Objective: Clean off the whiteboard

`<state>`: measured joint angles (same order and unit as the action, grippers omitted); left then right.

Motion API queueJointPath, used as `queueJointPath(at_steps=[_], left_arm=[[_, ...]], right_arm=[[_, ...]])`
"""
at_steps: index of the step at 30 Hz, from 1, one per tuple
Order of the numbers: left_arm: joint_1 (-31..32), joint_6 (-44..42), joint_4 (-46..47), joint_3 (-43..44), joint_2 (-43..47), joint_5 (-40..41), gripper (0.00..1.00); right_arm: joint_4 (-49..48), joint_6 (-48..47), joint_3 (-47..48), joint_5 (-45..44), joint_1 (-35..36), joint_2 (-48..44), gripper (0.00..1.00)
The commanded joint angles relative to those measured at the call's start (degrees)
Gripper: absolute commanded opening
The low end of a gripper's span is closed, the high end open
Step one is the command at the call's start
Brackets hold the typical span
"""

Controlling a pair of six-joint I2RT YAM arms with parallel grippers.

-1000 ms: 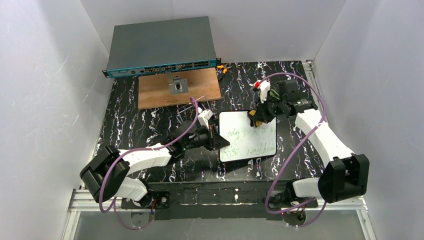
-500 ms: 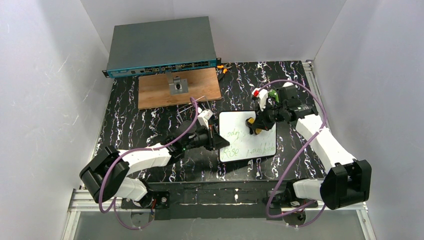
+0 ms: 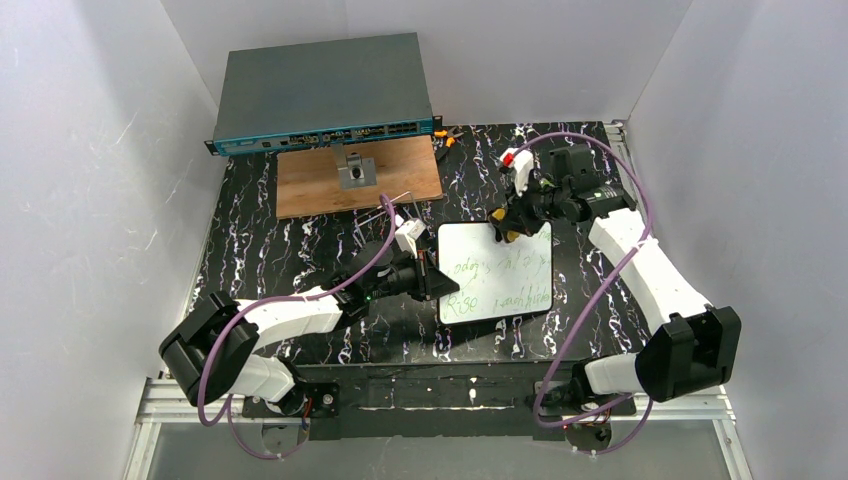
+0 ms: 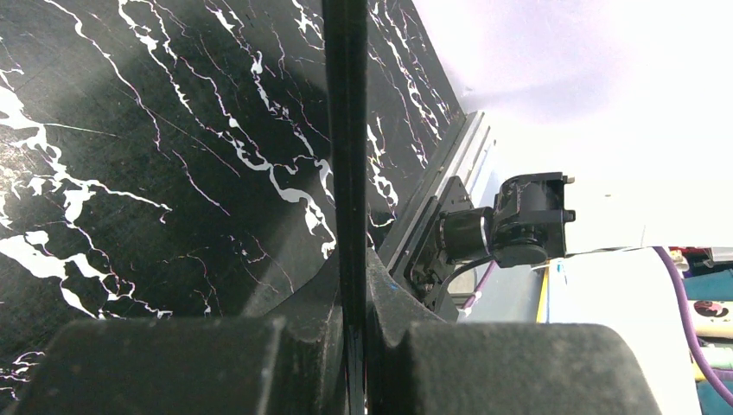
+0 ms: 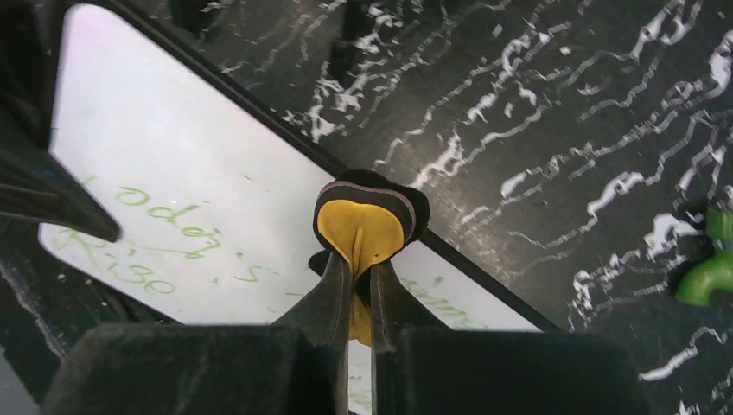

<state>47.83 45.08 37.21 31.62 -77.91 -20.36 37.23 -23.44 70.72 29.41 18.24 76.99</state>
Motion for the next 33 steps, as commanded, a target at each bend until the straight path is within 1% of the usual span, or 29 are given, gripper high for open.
queueJointPath(at_steps=[1,4,6,8,12,13,16,20,25,30,33], left_arm=[[0.2,-0.9,1.1,-0.3,2.5,-1.1,0.00],[0.2,-0.9,1.2,-0.6,2.8,-0.8,0.00],[0.2,-0.8,1.3,-0.7,2.7,-0.7,0.00],[0.2,-0.6,1.6,-0.9,2.8,-0.7,0.00],[0.1,-0.5,1.8,-0.9,2.7,-0.6,0.00],[0.1,-0.4,2.0,-1.0,2.8,-0.6,0.00],[0.1,-0.1,2.3,-1.0,2.6,-0.5,0.00],[0.1,0.2,2.5,-1.2,2.6,-0.5,0.00],[0.1,0.2,2.2,-1.6,3.2,-0.3,0.00],[0.1,-0.1,2.0,-2.0,4.0,0.4,0.00],[0.1,-0.1,2.2,-2.4,4.0,0.6,0.00]], right_arm=[[-2.3,1.4,-1.8,-5.5,-2.1,-0.7,0.01],[-3.2,0.5,-5.2,-7.2,-2.7,-3.1,0.01],[-3.2,-0.3,-7.2,-6.3,-2.9,-4.5,0.01],[-2.3,-1.7,-9.5,-3.1,-2.9,-6.1,0.01],[1.6,-5.2,-11.5,7.2,-2.8,-8.1,0.01],[2.0,-5.4,-11.4,8.7,-2.7,-8.2,0.01],[2.4,-4.7,-9.5,9.6,-2.1,-7.5,0.01],[0.5,-1.0,-5.4,7.7,-2.1,-4.6,0.01],[-1.1,2.1,-1.6,-0.6,-2.1,-1.8,0.01],[-3.3,2.7,-4.9,-5.3,-4.1,-3.3,0.01],[-4.4,2.1,-7.5,-6.1,-5.7,-5.1,0.01]])
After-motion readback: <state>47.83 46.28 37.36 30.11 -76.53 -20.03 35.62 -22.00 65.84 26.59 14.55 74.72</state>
